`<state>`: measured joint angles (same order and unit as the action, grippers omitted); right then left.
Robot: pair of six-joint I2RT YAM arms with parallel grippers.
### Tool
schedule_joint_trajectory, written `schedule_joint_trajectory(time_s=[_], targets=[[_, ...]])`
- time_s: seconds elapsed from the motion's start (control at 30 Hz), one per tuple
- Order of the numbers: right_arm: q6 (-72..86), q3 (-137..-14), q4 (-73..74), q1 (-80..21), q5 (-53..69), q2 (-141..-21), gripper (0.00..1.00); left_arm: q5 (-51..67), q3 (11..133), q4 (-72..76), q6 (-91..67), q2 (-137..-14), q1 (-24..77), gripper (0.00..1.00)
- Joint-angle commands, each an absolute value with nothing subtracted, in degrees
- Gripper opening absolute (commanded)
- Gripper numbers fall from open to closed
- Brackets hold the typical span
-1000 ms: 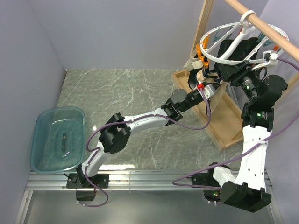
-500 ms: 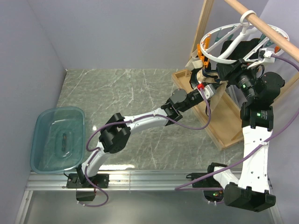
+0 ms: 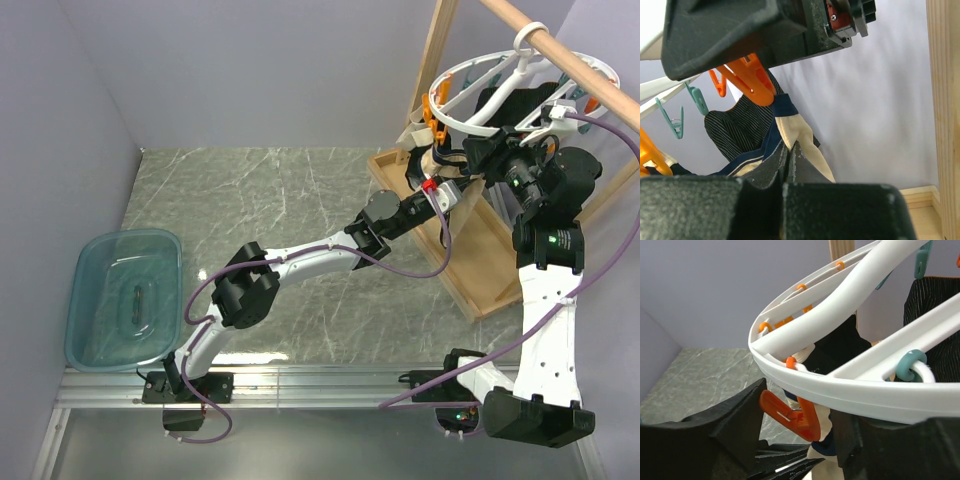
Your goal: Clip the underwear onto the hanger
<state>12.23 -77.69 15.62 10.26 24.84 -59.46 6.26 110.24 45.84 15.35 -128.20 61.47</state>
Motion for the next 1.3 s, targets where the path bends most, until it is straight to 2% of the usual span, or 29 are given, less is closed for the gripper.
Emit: schedule_joint_trajectory(time_s=[0.0, 0.03, 0.13, 0.67, 1.27], targets=[[10.7, -79.5, 13.5, 9.7, 24.1, -58.9, 0.57, 7.1, 111.7, 47.6, 15.6, -124.8, 61.3, 0.00], [10.6, -79.3, 13.4, 9.7, 24.2, -58.9, 0.51, 7.1, 111.6, 47.6, 15.6, -124.7, 61.4, 0.00], [10.9, -79.0, 12.7, 9.8, 24.6, -58.7, 0.40, 7.0, 111.4, 47.7, 15.7, -124.6, 61.4, 0.00], [12.0, -78.9, 10.7, 9.7, 24.7, -58.6, 0.01, 6.9, 108.7, 48.5, 16.0, -122.8, 61.2, 0.00], [12.6, -77.3, 7.8, 9.8, 23.2, -58.0, 0.00, 7.1, 106.3, 49.0, 17.0, -120.5, 60.9, 0.00]])
